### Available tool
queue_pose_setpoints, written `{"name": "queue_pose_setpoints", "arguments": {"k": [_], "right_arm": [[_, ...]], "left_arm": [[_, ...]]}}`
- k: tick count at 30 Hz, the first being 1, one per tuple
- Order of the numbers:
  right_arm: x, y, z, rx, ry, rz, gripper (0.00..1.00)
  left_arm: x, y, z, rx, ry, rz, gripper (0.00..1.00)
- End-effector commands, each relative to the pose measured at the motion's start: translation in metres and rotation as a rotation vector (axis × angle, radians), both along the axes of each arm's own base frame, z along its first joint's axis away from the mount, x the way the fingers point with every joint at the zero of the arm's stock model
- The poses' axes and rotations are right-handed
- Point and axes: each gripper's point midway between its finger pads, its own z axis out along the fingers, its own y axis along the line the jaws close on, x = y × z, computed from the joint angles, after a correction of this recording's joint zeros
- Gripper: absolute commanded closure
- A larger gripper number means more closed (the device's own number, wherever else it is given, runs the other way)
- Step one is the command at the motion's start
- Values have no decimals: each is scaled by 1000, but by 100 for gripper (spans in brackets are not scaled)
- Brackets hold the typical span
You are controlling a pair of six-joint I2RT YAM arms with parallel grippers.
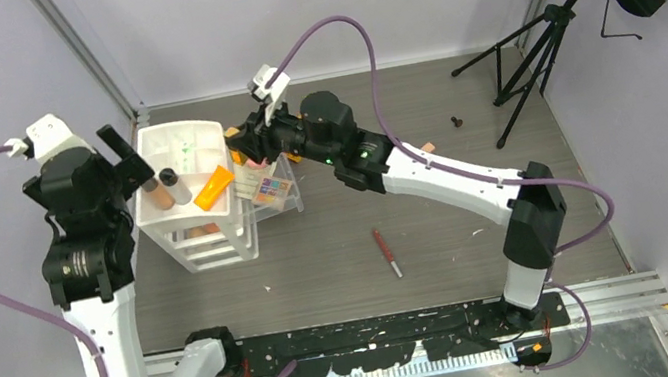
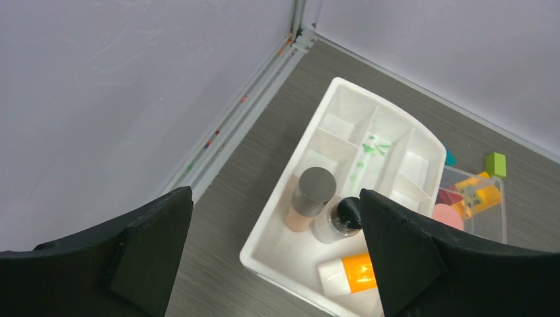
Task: Organize the makeup
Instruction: Place the lipstick in the storage box.
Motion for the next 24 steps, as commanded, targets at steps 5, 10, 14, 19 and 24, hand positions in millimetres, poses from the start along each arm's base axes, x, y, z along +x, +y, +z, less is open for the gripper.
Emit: {"name": "queue_pose_setpoints", "arguments": {"k": [5, 10, 14, 19, 24], "right_arm": [[35, 29, 32, 35, -103, -17, 100], [47, 47, 20, 20, -93, 15, 100], [49, 61, 9, 14, -94, 56, 100], [56, 72, -3, 9, -98, 61, 100], [57, 81, -8, 25, -92, 79, 100]], "left_arm": [[-21, 27, 6, 59, -130, 173, 0], [-32, 29, 8, 94, -197, 180, 0], [-37, 11, 20, 108, -314, 68, 0], [-46, 6, 26, 118, -407, 31, 0], [-47, 6, 20, 134, -438, 29, 0]]}}
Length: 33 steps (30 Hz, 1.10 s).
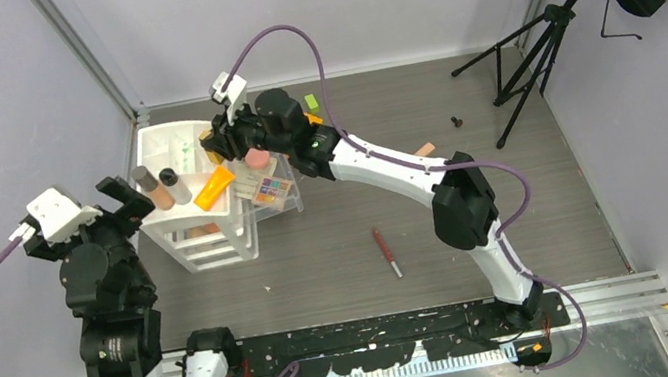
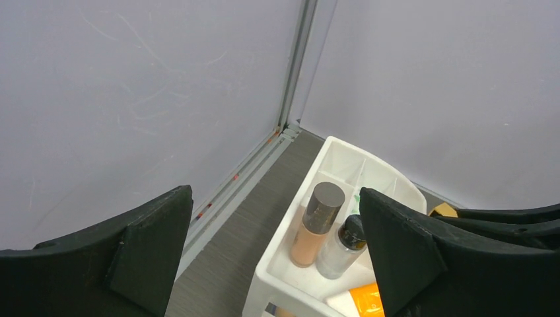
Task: Organize the makeup
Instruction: Place the lipstick in the storage box.
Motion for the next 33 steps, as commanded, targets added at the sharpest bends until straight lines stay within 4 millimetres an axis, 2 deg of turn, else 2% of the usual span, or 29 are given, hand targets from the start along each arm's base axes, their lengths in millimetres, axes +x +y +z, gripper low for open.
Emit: {"name": "queue_pose_setpoints", "arguments": {"k": [1, 6, 15, 20, 22, 27, 30, 33], "right_arm": [[-5, 6, 44, 102, -76, 38, 100], [-8, 14, 39, 111, -76, 81, 100], [-11, 26, 6, 63, -80, 142, 100], [-10, 29, -2, 51, -74, 146, 100], [-10, 29, -4, 48, -70, 148, 92], [-12, 28, -3, 46, -63, 156, 62], [-13, 27, 0, 51, -66, 154, 52], [-13, 26, 5, 57, -70, 151, 47]], "left_arm": [[7, -2, 12, 33, -78, -13, 0], [9, -3, 4, 45, -69, -16, 0], [6, 2, 0, 63, -52, 11, 0], [6, 2, -1, 73, -49, 11, 0], [6, 3, -1, 73, -46, 20, 0], [6, 4, -2, 75, -43, 21, 0], [7, 3, -3, 75, -41, 18, 0], [7, 3, -3, 75, -41, 16, 0]]}}
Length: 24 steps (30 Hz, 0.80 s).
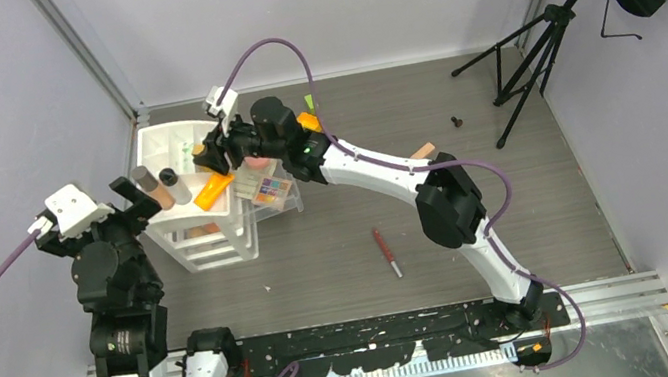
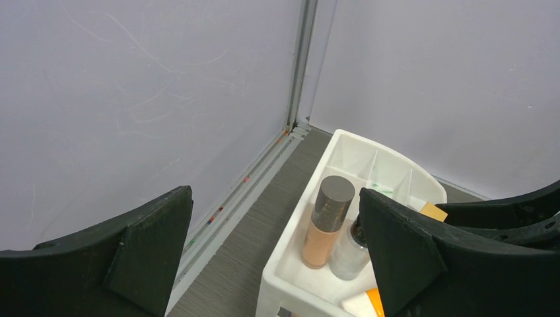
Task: Organize the makeup
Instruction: Place the lipstick in the storage box.
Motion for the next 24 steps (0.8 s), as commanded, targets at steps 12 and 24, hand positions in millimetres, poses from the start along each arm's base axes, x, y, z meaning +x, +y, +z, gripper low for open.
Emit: {"name": "queue_pose_setpoints", "arguments": {"k": [12, 24], "right_arm": [[-5, -19, 82, 93, -125, -38, 32], [-4, -53, 126, 95, -192, -147, 21]], "left_arm": [[-3, 4, 10, 3, -48, 23, 0], [-5, 4, 9, -2, -48, 29, 0]]}}
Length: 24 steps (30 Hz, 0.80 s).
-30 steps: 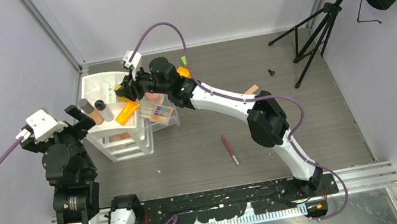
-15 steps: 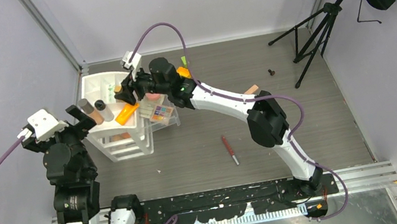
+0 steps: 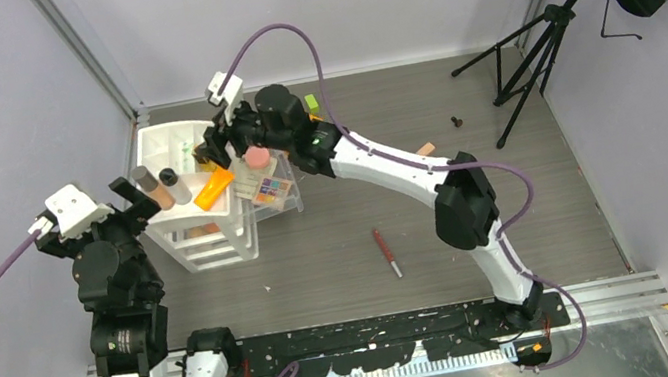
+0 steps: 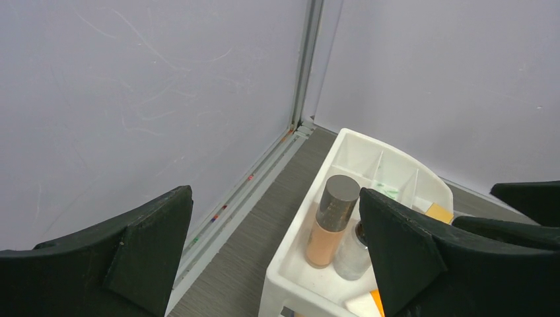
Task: Organize the makeup
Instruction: Place the lipstick in the storage box, then pick up the makeup from the center of the board.
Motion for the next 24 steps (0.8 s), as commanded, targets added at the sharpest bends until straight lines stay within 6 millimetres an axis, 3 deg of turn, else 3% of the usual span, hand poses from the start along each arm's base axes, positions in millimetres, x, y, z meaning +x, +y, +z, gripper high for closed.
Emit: {"name": "queue_pose_setpoints", "arguments": {"k": [1, 7, 13, 16, 20, 24], "right_arm": [[-15, -35, 103, 137, -131, -51, 21], [-19, -83, 113, 183, -93, -200, 20], [-26, -159, 90, 212, 90, -459, 25], [-34, -200, 69, 198, 198, -595, 28], [-56, -253, 17, 71, 310, -732, 40], [-80, -286, -41, -83, 429, -796, 44]], "left_arm": [[-5, 3, 12, -1, -56, 16, 0], [-4, 1, 11, 1, -49, 8, 0], [-5, 1, 10, -1, -49, 8, 0], [-5, 0, 10, -3, -49, 7, 0], [-4, -1, 9, -1, -45, 0, 0], [-1, -2, 8, 1, -34, -4, 0]]}}
